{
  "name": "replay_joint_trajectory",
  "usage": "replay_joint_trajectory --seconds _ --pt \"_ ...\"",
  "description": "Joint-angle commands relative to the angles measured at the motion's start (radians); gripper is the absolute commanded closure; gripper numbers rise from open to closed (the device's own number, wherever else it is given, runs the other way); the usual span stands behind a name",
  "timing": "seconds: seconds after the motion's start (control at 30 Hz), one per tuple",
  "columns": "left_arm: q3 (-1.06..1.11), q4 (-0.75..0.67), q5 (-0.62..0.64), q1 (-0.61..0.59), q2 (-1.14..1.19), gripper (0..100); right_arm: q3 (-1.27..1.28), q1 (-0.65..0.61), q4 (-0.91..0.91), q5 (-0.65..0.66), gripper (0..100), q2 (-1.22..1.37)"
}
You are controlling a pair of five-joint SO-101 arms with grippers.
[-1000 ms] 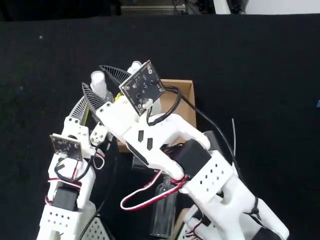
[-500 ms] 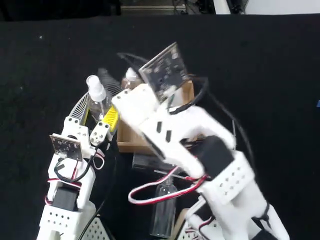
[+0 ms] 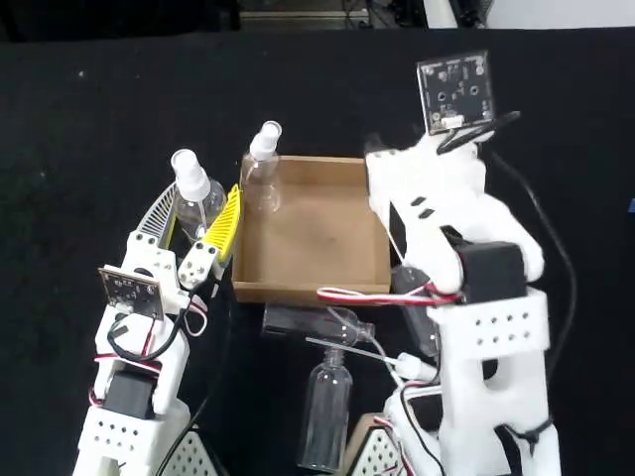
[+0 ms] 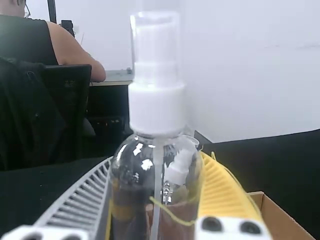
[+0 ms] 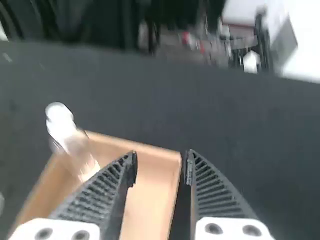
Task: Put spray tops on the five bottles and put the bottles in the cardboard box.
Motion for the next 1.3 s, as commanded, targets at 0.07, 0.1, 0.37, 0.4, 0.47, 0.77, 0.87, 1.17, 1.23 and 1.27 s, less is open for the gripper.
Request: replay_joint_trajectory --seconds 0.07,0.1,0.37,0.4,0.47,0.77,0.87,1.17,1.23,1.27 --pt "0.021 0.005 -0.002 0.008 -0.017 97 0.266 0.095 -0.244 -0.006 85.7 0.002" --pt "0.021 0.005 -0.002 0.008 -0.015 97 0.320 0.112 -0.305 -0.008 85.7 0.002" --pt "0.021 0.221 -0.002 0.001 -0.015 97 0.719 0.140 -0.836 -0.002 85.8 0.008" --pt "0.021 0.315 -0.006 0.001 -0.015 97 0.750 0.140 -0.881 -0.002 85.8 0.007" --pt "0.021 0.465 0.000 0.007 -0.015 97 0.782 0.143 -0.937 0.000 85.8 0.007" --pt "0.021 0.394 -0.008 -0.028 -0.015 97 0.791 0.146 -0.941 0.000 85.8 0.010" --pt "0.021 0.328 -0.008 -0.065 -0.015 97 0.809 0.153 -0.942 0.000 85.8 0.008" --pt "0.021 0.044 -0.009 -0.113 -0.015 97 0.826 0.164 -0.948 -0.006 85.8 0.010" --pt "0.021 0.025 -0.009 -0.177 -0.015 97 0.826 0.164 -0.948 -0.008 85.8 0.010" --pt "0.021 0.006 -0.009 -0.216 -0.014 97 0.826 0.164 -0.948 -0.008 85.8 0.010"
